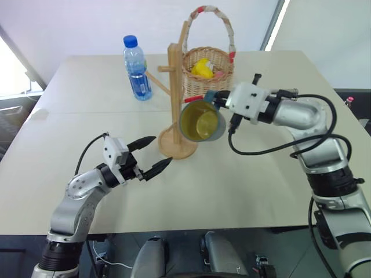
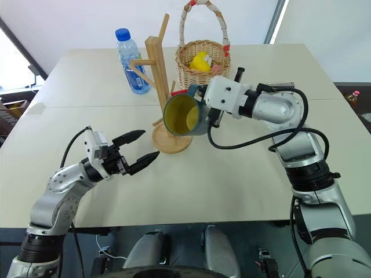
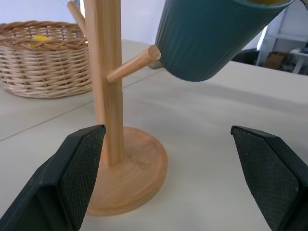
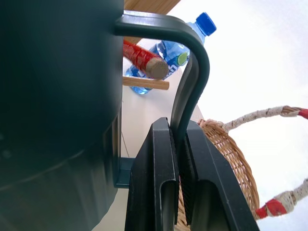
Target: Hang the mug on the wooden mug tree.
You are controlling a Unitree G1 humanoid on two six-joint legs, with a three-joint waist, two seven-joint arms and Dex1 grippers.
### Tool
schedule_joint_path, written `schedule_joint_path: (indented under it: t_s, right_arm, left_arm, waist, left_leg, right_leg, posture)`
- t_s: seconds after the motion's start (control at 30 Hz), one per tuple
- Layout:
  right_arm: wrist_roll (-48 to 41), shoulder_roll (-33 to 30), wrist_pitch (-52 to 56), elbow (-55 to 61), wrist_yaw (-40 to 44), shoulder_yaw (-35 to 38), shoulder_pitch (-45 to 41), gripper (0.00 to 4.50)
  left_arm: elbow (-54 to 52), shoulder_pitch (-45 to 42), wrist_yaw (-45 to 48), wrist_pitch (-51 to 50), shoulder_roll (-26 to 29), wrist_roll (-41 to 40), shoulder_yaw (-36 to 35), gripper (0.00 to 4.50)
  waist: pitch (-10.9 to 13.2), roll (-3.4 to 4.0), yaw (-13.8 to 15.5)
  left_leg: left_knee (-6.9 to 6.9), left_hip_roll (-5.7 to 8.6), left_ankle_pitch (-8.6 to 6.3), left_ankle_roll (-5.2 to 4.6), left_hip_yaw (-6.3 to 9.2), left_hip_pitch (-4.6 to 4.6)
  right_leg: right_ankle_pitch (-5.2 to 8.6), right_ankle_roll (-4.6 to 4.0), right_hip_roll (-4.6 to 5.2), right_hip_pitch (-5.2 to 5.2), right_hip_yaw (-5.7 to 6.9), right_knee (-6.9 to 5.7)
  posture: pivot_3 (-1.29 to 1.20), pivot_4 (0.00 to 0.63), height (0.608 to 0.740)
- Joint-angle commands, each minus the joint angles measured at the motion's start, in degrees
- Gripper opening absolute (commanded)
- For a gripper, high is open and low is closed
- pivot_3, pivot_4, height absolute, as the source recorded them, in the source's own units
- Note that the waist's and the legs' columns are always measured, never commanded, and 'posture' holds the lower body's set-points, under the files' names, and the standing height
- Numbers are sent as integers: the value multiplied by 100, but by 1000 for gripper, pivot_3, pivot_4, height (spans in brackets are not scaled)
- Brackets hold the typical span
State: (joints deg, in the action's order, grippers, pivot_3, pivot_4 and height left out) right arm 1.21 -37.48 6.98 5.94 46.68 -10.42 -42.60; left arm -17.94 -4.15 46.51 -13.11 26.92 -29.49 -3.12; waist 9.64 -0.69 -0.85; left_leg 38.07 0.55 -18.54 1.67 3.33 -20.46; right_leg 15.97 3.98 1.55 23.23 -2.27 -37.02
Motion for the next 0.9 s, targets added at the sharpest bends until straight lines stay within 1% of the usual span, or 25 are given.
schedule_joint_path:
  t_s: [0.03,0.23,0.63,0.67,0.7,0.73,0.77,0.8,0.9]
  right_arm:
    - [97,134,-95,-88,-4,-26,-370,18]
    - [285,339,-152,-499,18,-203,-709,18]
    - [420,484,-232,-762,103,-303,-804,18]
    - [441,486,-247,-767,75,-287,-813,695]
    - [463,485,-261,-768,49,-276,-820,992]
    - [476,480,-269,-770,30,-261,-832,1383]
    - [481,462,-275,-763,18,-237,-837,1911]
    - [485,426,-287,-744,14,-206,-833,2334]
    - [432,286,-264,-595,36,-52,-768,2334]
  left_arm:
    - [-256,-47,-76,-19,8,-154,-159,4500]
    - [-283,-98,-129,-54,22,-171,-152,4500]
    - [-391,-105,-194,-127,62,-202,-190,4500]
    - [-396,-108,-194,-133,66,-204,-192,4500]
    - [-401,-109,-191,-136,69,-207,-196,4500]
    - [-405,-114,-190,-142,73,-213,-200,4500]
    - [-413,-121,-191,-150,75,-219,-202,4500]
    - [-422,-130,-195,-157,76,-224,-202,4500]
    - [-443,-165,-211,-169,75,-247,-217,4500]
  waist:
    - [0,0,-2]
    - [0,0,12]
    - [0,0,7]
    - [0,0,6]
    - [0,0,6]
    - [0,0,6]
    - [0,0,6]
    - [0,0,6]
    - [0,0,8]
  left_leg:
    - [0,0,0,0,0,0]
    - [-1,0,0,0,0,-2]
    - [-3,1,0,1,-1,-4]
    - [-3,1,0,1,0,-4]
    - [-4,1,0,1,-1,-4]
    - [-4,1,0,1,-1,-4]
    - [-4,1,0,1,-1,-4]
    - [-4,1,0,1,-1,-4]
    - [-4,1,0,1,0,-4]
  right_leg:
    - [0,0,0,1,0,0]
    - [0,-1,2,2,0,0]
    - [0,-1,3,6,0,1]
    - [0,-1,3,6,0,1]
    - [0,-1,3,6,0,1]
    - [0,-1,3,6,0,1]
    - [0,-1,3,6,0,1]
    - [0,-1,3,6,0,1]
    - [0,-1,3,6,0,1]
  posture:
    - [0,150,740]
    - [0,150,740]
    - [0,150,740]
    - [0,150,740]
    - [0,150,740]
    - [0,150,740]
    - [0,150,740]
    - [0,150,740]
    - [0,150,740]
